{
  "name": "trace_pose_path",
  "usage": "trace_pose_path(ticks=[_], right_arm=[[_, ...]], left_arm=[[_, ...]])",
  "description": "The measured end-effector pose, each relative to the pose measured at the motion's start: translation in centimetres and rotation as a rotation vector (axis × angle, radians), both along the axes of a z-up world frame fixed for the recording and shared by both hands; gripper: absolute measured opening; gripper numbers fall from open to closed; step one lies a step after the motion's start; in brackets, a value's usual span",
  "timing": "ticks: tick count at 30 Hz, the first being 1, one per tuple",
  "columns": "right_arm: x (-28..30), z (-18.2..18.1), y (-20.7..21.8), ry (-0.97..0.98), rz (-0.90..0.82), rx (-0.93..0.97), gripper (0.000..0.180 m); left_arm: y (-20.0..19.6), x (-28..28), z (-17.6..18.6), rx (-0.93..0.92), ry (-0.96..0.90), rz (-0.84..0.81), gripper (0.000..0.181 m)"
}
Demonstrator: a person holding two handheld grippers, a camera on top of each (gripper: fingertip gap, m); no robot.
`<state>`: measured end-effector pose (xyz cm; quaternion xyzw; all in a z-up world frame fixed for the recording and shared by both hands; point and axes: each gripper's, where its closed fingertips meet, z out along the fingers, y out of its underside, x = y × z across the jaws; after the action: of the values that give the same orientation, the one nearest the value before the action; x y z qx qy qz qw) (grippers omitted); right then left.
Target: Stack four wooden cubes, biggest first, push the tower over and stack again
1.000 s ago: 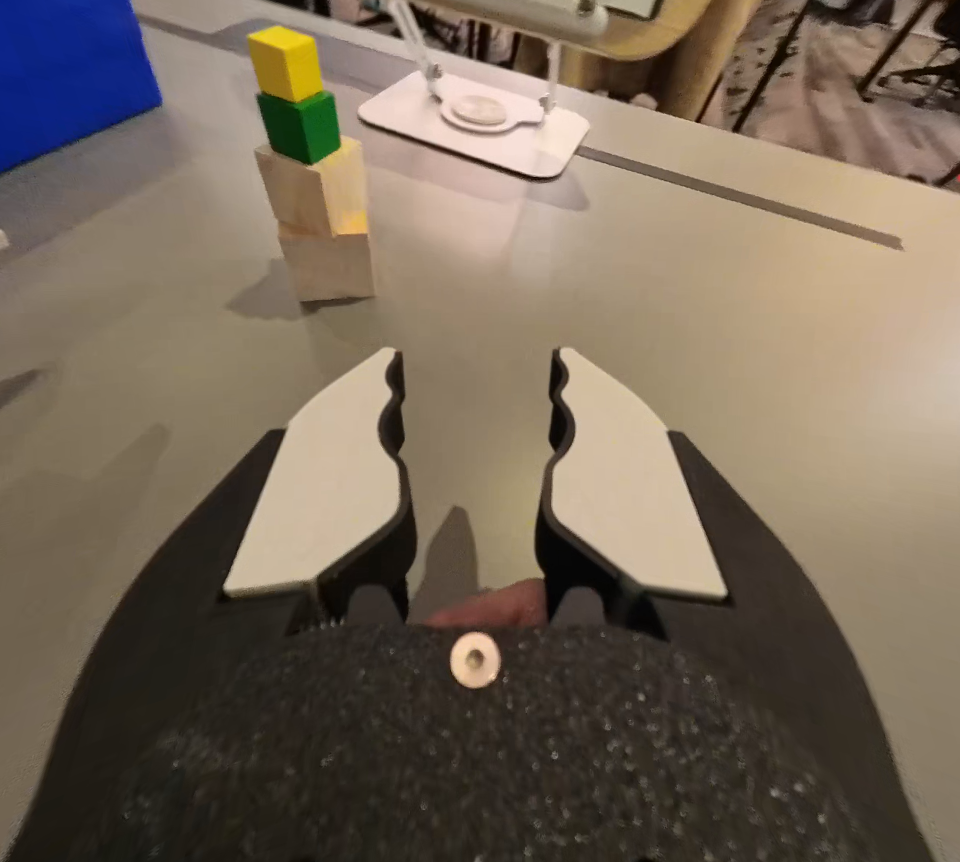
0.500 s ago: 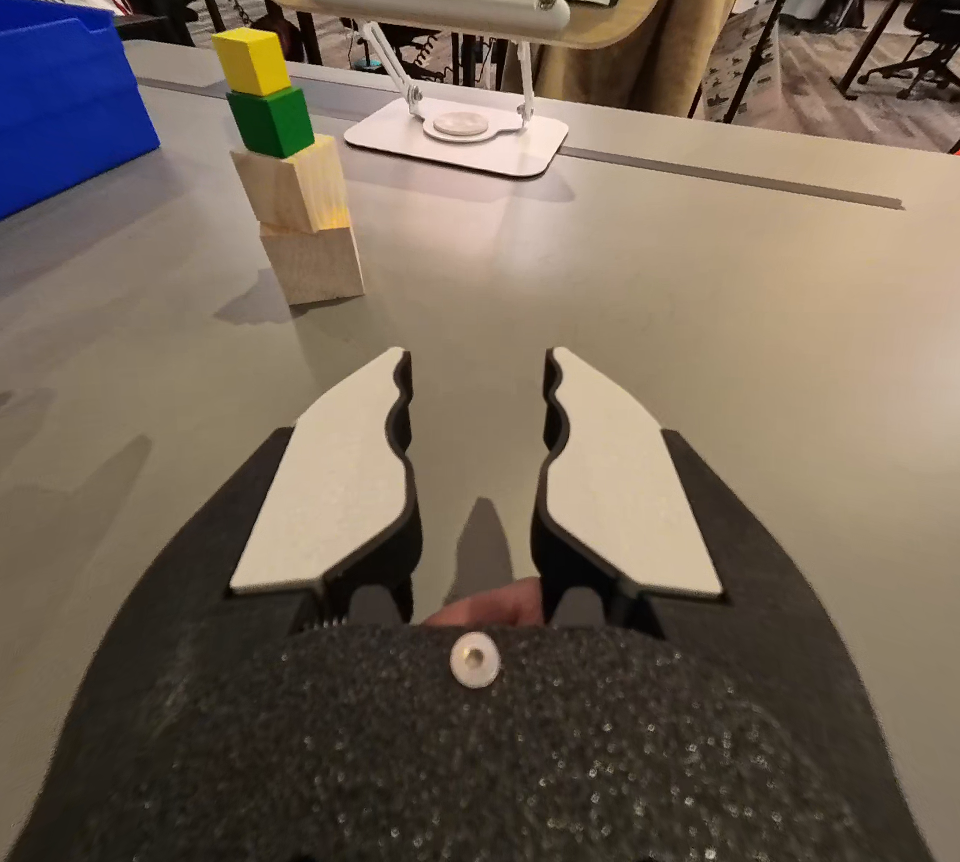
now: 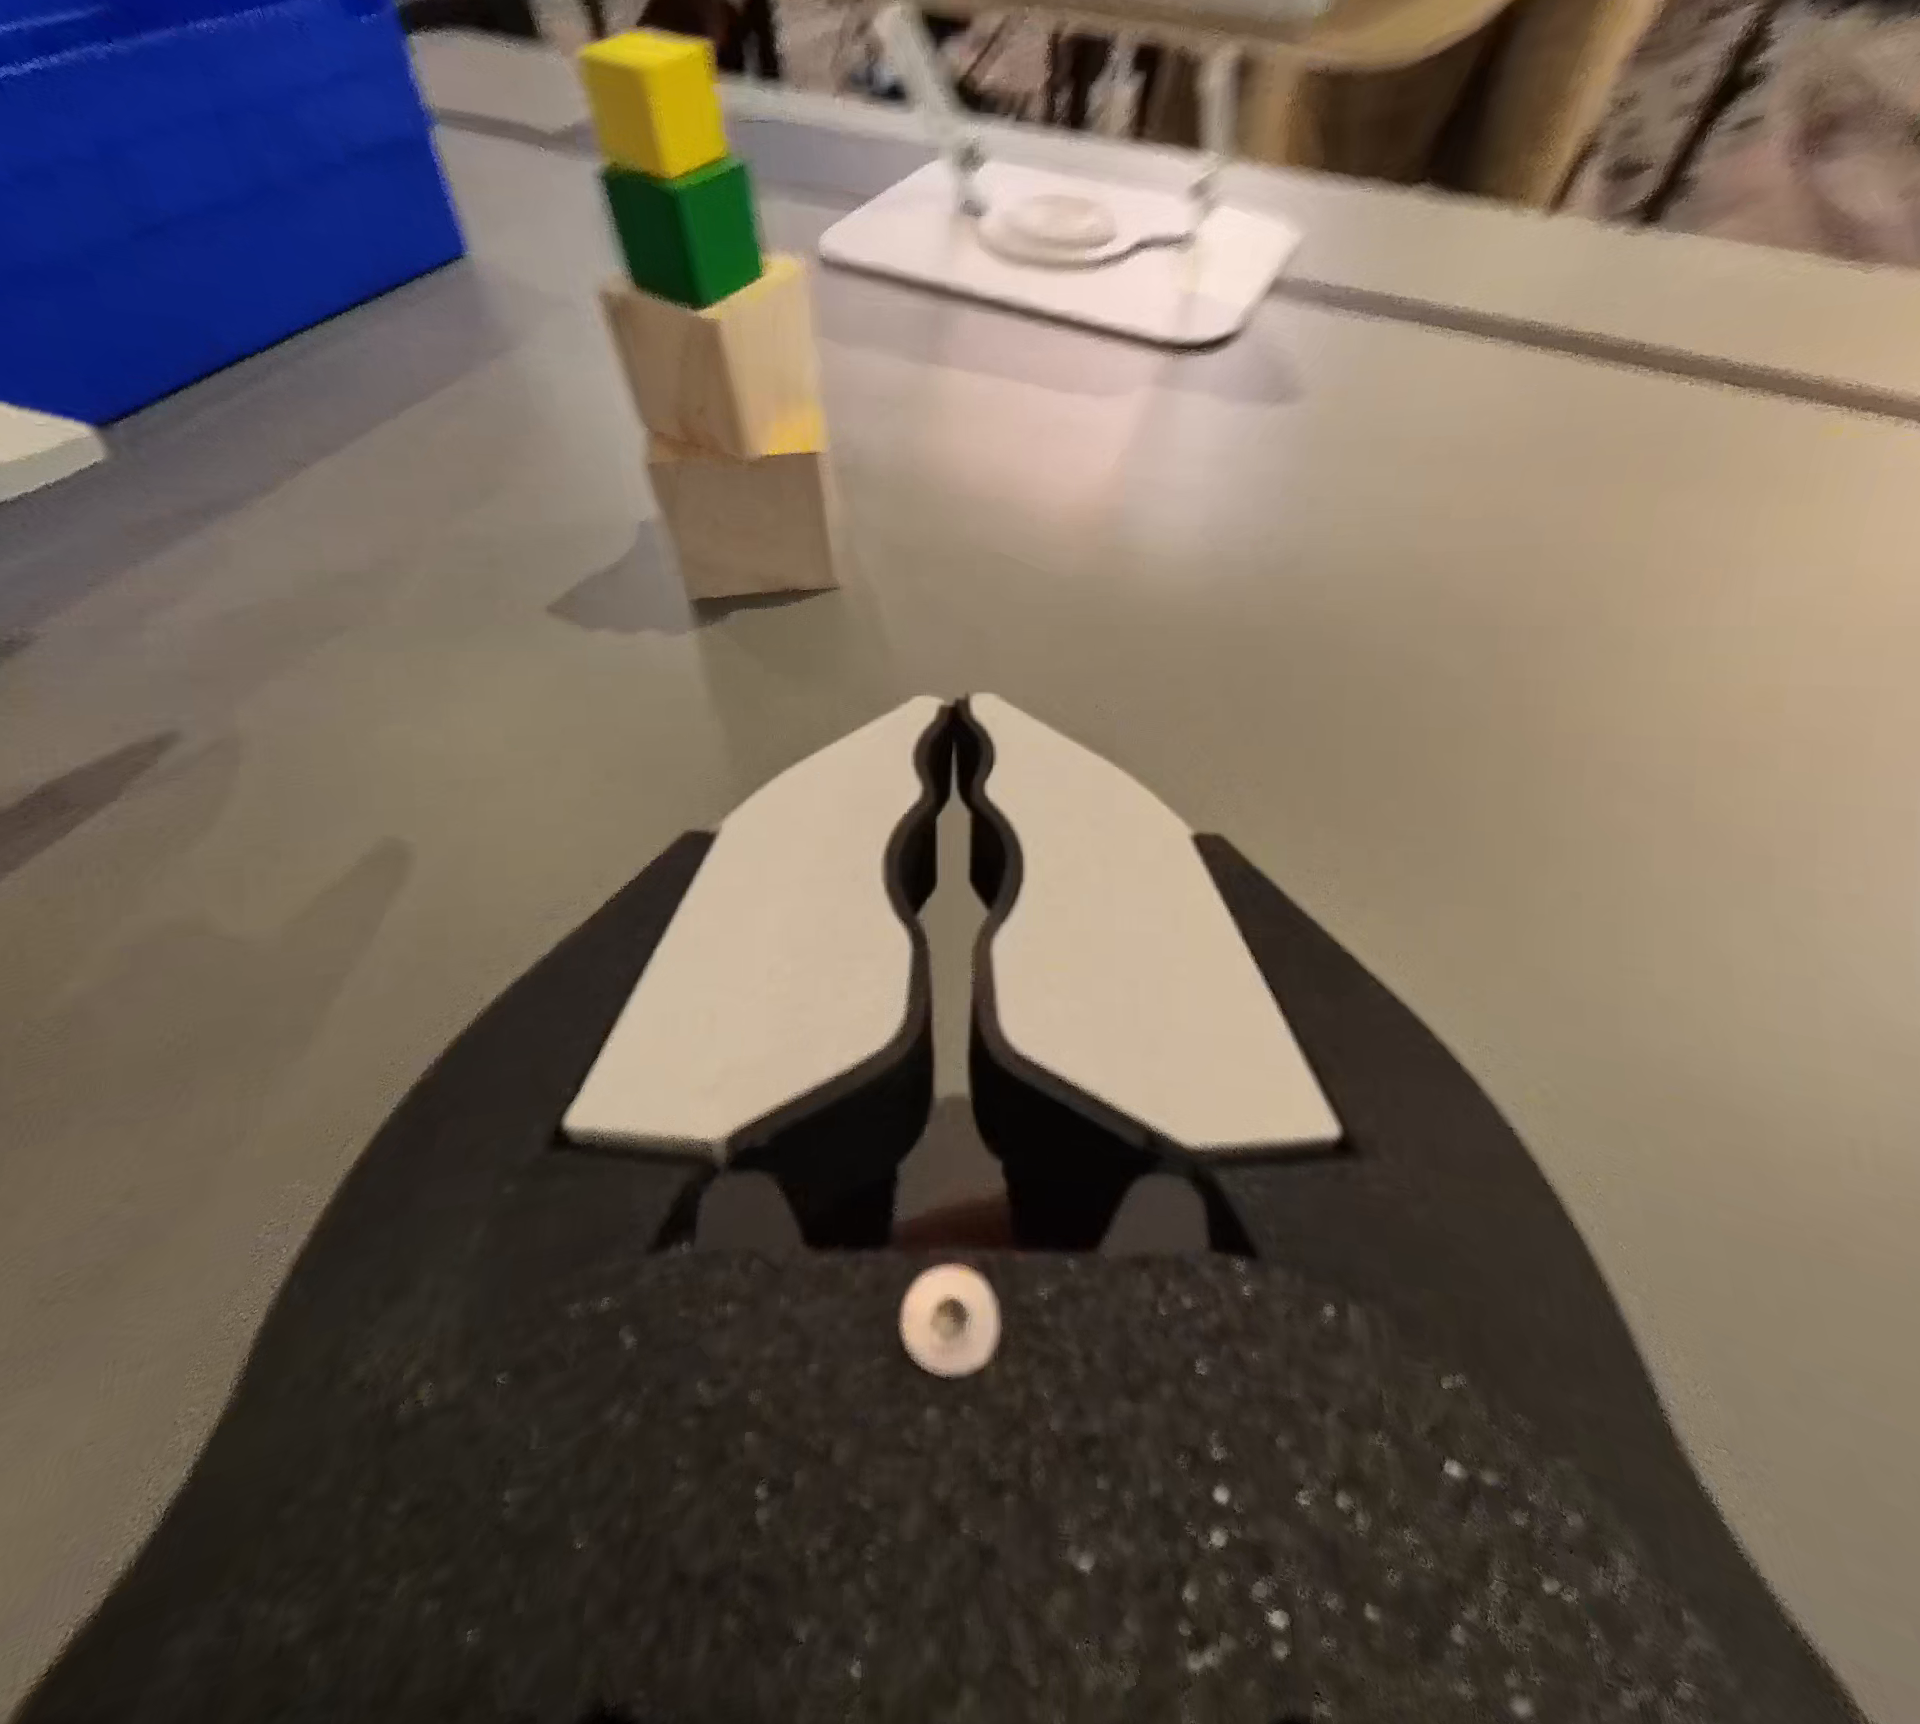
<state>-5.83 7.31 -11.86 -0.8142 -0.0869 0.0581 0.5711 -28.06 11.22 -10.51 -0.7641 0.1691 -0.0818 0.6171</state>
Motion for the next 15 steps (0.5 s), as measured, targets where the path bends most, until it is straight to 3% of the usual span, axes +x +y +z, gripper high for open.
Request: trace_pose_path(ticks=[2,7,10,12,14,15], right_arm=[[-4.9,-0.5,1.8,0.033,0.145,-0.114,0.000],[-21.1,-3.7,4.1,-0.202,0.509,-0.350,0.000],[-25.9,-5.4,4.4,-0.297,0.589,-0.374,0.000],[-23.0,-5.3,6.6,-0.405,0.475,-0.329,0.000],[-12.1,-4.0,10.9,-0.524,0.146,-0.284,0.000],[-7.4,-3.8,11.6,-0.457,0.069,-0.314,0.000]], left_arm=[[0.0,-0.6,0.4,0.015,-0.039,0.022,0.064],[0.4,-4.0,1.0,0.024,-0.125,0.121,0.059],[0.3,-6.6,1.4,0.040,-0.181,0.184,0.058],[0.1,-7.2,1.4,0.032,-0.203,0.175,0.059],[0.0,-7.0,1.3,0.030,-0.193,0.159,0.059],[0.0,-6.8,1.2,0.032,-0.172,0.155,0.059]])
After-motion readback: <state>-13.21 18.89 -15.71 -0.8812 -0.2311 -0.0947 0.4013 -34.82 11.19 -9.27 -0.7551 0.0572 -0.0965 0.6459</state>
